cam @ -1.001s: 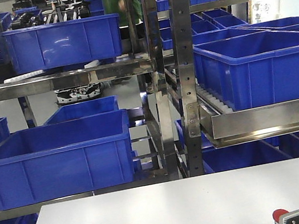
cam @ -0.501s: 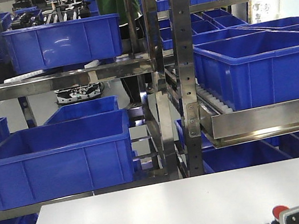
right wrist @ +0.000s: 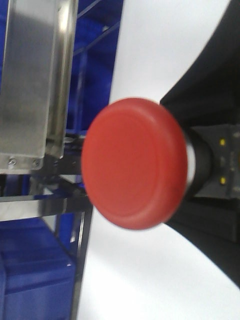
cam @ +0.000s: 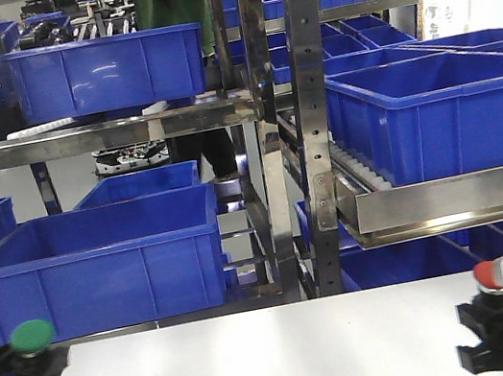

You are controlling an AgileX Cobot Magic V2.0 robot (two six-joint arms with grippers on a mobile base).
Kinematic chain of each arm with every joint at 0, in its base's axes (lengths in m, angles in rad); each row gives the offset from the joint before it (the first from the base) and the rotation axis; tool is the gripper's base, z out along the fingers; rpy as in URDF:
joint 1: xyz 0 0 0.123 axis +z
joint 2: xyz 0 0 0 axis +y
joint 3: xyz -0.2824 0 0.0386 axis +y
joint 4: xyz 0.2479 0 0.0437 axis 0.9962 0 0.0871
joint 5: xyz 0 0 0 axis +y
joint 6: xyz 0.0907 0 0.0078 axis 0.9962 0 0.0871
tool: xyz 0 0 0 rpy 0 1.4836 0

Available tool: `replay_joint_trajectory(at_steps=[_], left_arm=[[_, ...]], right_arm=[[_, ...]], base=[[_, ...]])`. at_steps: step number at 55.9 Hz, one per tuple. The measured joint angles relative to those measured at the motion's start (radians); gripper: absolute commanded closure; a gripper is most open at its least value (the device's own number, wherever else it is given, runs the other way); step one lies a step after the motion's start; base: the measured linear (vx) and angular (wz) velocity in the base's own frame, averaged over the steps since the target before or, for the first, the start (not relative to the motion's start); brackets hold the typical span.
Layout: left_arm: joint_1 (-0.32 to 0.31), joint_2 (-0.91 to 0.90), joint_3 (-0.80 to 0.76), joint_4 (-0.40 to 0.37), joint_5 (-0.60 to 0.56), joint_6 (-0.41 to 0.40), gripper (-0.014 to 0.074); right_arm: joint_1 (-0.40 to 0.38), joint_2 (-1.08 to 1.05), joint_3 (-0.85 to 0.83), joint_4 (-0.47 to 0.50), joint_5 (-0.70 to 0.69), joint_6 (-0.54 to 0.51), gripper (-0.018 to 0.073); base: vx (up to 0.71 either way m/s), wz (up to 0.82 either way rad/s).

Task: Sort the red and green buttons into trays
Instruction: 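Lift the green button with left gripper, red with right, then drive the base to the shelf holding the green and red trays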

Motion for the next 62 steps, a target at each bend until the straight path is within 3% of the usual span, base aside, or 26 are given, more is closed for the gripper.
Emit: replay_joint_trajectory(at_steps=[9, 26, 62], left_arm=[[0.0, -0.234, 0.14, 0.003, 0.066, -0.03, 0.0596], [0.0, -0.485, 0.284, 0.006, 0.098, -0.032, 0.0596], [0.0, -0.515, 0.293, 0.008, 0.098, -0.032, 0.0596]], right_arm=[[0.0, -0.262, 0.072, -0.026, 0.187, 0.066, 0.0567], [0.0, -0.482, 0.138, -0.027, 0.22, 0.076, 0.0567], [0.0, -0.489, 0.139, -0.027, 0.229, 0.076, 0.0567]], base=[[0.0, 0.0], [0.0, 0.0], [0.0, 0.0]])
